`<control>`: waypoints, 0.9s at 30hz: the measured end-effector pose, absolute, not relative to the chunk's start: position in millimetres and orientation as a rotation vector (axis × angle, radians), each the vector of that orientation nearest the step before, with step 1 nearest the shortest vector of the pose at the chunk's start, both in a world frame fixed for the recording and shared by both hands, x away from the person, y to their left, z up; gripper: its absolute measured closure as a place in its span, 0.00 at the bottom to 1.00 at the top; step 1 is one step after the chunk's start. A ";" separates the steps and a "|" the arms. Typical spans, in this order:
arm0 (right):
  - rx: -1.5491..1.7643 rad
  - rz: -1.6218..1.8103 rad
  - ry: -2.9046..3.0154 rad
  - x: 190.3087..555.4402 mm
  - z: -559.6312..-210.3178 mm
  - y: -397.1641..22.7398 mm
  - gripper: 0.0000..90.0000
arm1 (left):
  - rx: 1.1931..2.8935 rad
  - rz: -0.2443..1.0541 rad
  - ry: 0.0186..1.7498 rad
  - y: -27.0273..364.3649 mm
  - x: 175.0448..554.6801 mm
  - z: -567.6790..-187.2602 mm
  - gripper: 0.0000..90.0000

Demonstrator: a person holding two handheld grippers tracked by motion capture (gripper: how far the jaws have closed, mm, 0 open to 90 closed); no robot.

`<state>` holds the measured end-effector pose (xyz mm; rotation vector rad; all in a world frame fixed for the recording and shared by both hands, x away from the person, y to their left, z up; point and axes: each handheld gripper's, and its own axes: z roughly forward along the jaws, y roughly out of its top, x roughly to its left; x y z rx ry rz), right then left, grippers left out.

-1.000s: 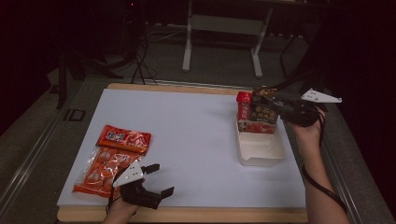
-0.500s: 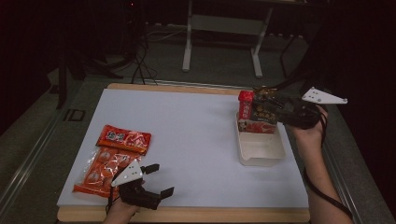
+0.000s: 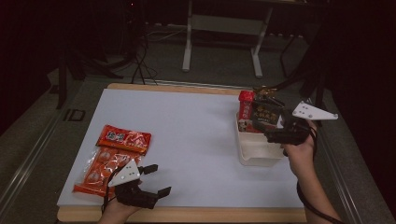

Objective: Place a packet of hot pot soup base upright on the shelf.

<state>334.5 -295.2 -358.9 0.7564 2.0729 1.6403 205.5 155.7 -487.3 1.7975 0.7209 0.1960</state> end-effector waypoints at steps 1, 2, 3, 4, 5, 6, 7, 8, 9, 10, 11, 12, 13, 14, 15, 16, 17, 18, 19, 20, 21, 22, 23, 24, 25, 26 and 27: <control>0.747 1.641 2.074 331.0 -360.6 -293.5 0.13 | 1.791 0.216 0.723 156.9 204.8 -486.2 0.16; 0.741 1.640 2.081 327.5 -362.3 -292.2 0.13 | 1.788 0.218 0.719 158.6 204.8 -485.1 0.17; 0.740 1.650 2.083 324.3 -364.1 -291.1 0.13 | 1.784 0.224 0.726 160.4 205.0 -483.9 0.18; 0.734 1.658 2.091 321.2 -365.9 -289.8 0.13 | 1.780 0.228 0.733 162.4 205.3 -483.0 0.18; 0.728 1.646 2.095 317.6 -367.4 -288.5 0.13 | 1.780 0.225 0.733 164.6 205.5 -482.2 0.19; 0.728 1.634 2.092 313.9 -369.0 -287.6 0.13 | 1.783 0.235 0.747 166.6 205.2 -481.3 0.20; 0.721 1.646 2.106 310.2 -371.4 -287.0 0.14 | 1.787 0.237 0.752 167.9 205.1 -481.0 0.20; 0.720 1.647 2.115 308.2 -372.8 -286.5 0.14 | 1.792 0.245 0.766 169.5 204.5 -480.3 0.20; 0.716 1.636 2.118 305.2 -374.5 -286.0 0.15 | 1.799 0.249 0.781 171.1 204.4 -479.8 0.20; 0.709 1.636 2.117 302.5 -376.2 -285.9 0.15 | 1.806 0.242 0.785 173.2 204.6 -479.2 0.20; 0.701 1.651 2.129 300.7 -378.2 -285.9 0.15 | 1.806 0.248 0.795 175.3 204.1 -478.7 0.20; 0.700 1.654 2.139 298.7 -380.3 -285.5 0.15 | 1.808 0.244 0.799 177.5 203.9 -478.1 0.20; 0.698 1.641 2.141 296.5 -382.7 -285.1 0.15 | 1.816 0.252 0.802 179.9 203.4 -477.4 0.20; 0.701 1.640 2.151 294.5 -385.0 -284.6 0.15 | 1.818 0.268 0.805 182.4 202.4 -476.7 0.20; 0.701 1.648 2.164 292.6 -387.5 -284.5 0.15 | 1.820 0.269 0.808 185.3 202.0 -476.0 0.20; 0.700 1.653 2.168 290.6 -389.8 -284.2 0.15 | 1.824 0.280 0.814 188.5 201.4 -475.3 0.21; 0.707 1.651 2.177 288.2 -391.9 -283.8 0.15 | 1.823 0.287 0.819 191.9 201.0 -474.6 0.22; 0.705 1.651 2.183 286.1 -393.9 -283.5 0.15 | 1.819 0.284 0.825 195.6 200.6 -474.0 0.22; 0.704 1.649 2.189 283.9 -395.7 -283.2 0.15 | 1.817 0.296 0.836 199.1 200.2 -473.4 0.23; 0.706 1.648 2.192 281.9 -397.5 -283.3 0.15 | 1.816 0.300 0.841 202.0 200.0 -473.1 0.23; 0.707 1.649 2.191 280.7 -398.6 -283.7 0.15 | 1.812 0.308 0.848 207.1 199.4 -472.5 0.26; 0.712 1.656 2.192 278.7 -400.2 -284.3 0.15 | 1.812 0.313 0.858 210.9 199.2 -472.2 0.27; 0.715 1.657 2.193 276.8 -401.2 -284.9 0.15 | 1.813 0.313 0.856 215.1 198.8 -472.1 0.30; 0.714 1.653 2.193 275.1 -401.9 -285.5 0.15 | 1.813 0.326 0.861 219.0 197.9 -471.9 0.35; 0.715 1.654 2.195 273.4 -402.6 -286.2 0.15 | 1.810 0.334 0.872 222.7 197.4 -472.0 0.36; 0.713 1.656 2.196 271.8 -403.3 -286.8 0.15 | 1.812 0.333 0.875 226.8 197.0 -472.1 0.39; 0.709 1.649 2.195 270.0 -404.0 -287.3 0.15 | 1.810 0.345 0.889 230.3 196.4 -472.4 0.43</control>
